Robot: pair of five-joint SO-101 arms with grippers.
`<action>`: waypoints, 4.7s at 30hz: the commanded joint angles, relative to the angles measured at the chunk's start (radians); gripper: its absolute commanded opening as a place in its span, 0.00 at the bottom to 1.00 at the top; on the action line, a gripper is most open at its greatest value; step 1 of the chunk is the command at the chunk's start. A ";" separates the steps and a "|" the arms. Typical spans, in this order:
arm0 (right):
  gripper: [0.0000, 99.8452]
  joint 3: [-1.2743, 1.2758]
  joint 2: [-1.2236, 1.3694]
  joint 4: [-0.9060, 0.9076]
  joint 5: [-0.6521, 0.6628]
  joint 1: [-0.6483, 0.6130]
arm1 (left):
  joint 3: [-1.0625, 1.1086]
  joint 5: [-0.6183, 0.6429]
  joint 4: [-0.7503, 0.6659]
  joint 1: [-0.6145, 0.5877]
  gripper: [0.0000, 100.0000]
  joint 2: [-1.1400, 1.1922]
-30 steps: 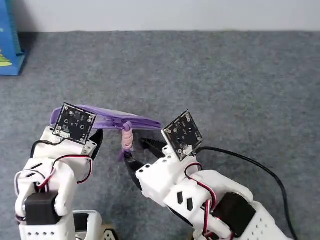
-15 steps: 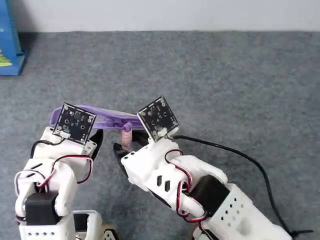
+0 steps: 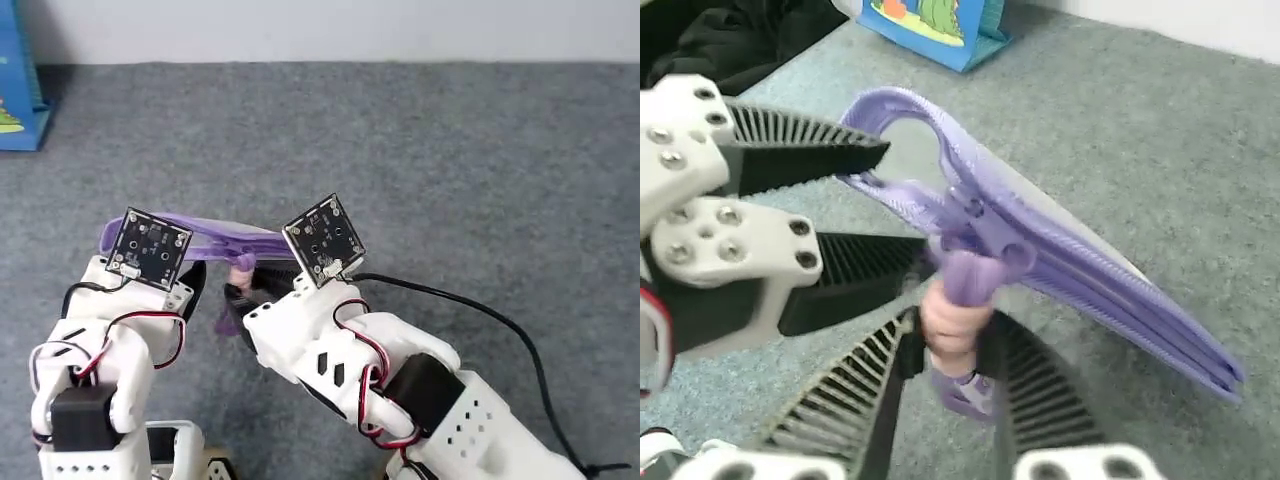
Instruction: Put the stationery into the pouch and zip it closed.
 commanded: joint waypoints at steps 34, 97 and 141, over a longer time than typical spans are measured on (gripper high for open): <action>0.01 -0.057 -0.349 0.280 0.118 0.096 | -0.028 0.080 -0.061 -0.089 0.35 -0.008; 0.05 0.161 0.081 -0.182 0.087 0.151 | -0.036 0.086 -0.031 -0.052 0.35 -0.009; 0.01 0.164 -0.624 0.418 0.224 0.067 | -0.127 0.163 -0.124 0.519 0.35 0.002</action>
